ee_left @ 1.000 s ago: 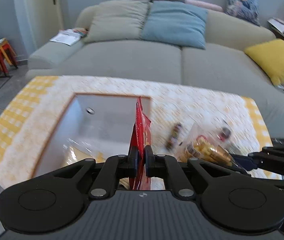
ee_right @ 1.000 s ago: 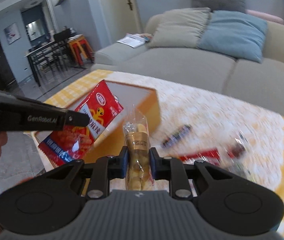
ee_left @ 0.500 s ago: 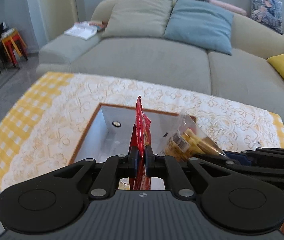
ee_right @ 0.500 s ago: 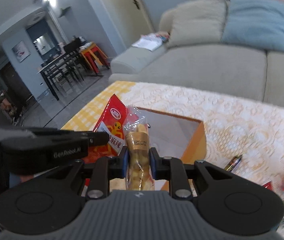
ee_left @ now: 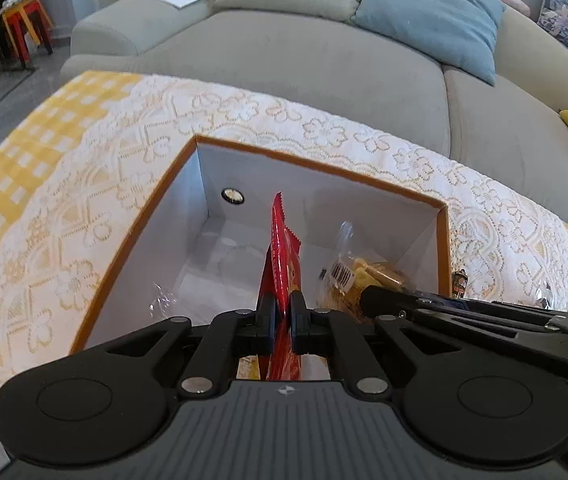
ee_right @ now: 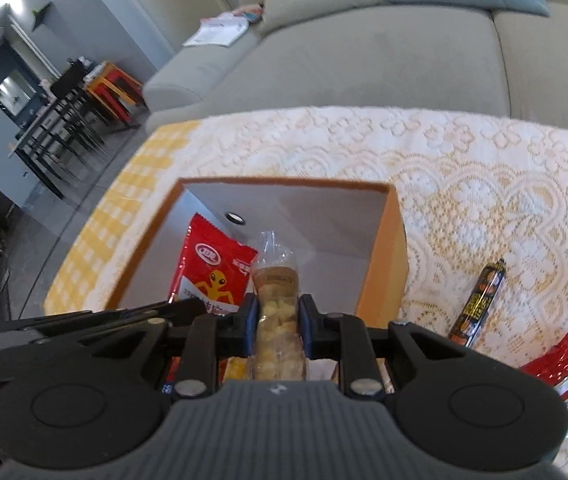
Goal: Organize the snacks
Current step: 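Carry the sausage pack over the box with the left tool while the right tool carries the pastry bag, then open both tools to drop the sausage pack and pastry bag into the box, then withdraw both tools from the box toward the remaining snacks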
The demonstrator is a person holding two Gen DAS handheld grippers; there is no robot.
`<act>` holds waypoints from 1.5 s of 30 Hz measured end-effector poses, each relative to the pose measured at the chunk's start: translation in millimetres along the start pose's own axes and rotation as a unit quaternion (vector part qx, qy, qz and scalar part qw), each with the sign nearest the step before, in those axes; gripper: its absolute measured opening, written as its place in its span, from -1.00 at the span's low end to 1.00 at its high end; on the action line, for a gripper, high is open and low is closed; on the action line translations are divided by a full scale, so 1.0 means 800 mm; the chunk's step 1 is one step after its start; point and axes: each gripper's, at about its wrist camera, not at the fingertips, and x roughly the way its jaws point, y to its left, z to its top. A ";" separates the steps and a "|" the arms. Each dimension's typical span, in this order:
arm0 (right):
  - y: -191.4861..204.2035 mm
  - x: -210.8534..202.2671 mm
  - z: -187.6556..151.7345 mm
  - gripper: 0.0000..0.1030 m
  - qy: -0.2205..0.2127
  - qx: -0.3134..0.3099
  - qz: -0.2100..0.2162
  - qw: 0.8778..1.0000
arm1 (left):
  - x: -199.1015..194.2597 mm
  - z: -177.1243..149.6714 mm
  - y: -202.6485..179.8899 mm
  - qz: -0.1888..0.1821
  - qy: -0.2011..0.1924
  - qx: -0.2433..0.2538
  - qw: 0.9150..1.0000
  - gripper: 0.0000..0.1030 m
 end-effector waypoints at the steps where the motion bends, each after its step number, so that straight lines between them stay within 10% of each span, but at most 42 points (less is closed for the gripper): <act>1: 0.000 0.002 0.000 -0.61 0.001 -0.002 -0.003 1.000 | 0.003 0.000 0.001 -0.004 0.004 -0.003 1.000 -0.87; 16: -0.014 -0.041 -0.008 -0.52 -0.035 -0.013 -0.004 0.999 | 0.036 -0.009 -0.010 0.003 0.037 -0.018 0.999 -0.86; 28: -0.035 -0.071 -0.024 -0.32 -0.041 -0.012 -0.004 0.999 | 0.042 -0.017 -0.034 0.095 0.052 0.047 0.993 -0.58; 36: -0.040 -0.095 -0.034 -0.32 -0.041 -0.017 0.001 0.999 | -0.027 -0.025 -0.055 0.129 -0.002 0.063 0.990 -0.39; 45: -0.068 -0.154 -0.079 -0.13 -0.068 -0.043 -0.017 0.997 | -0.115 -0.071 -0.115 0.075 -0.096 0.099 0.988 -0.34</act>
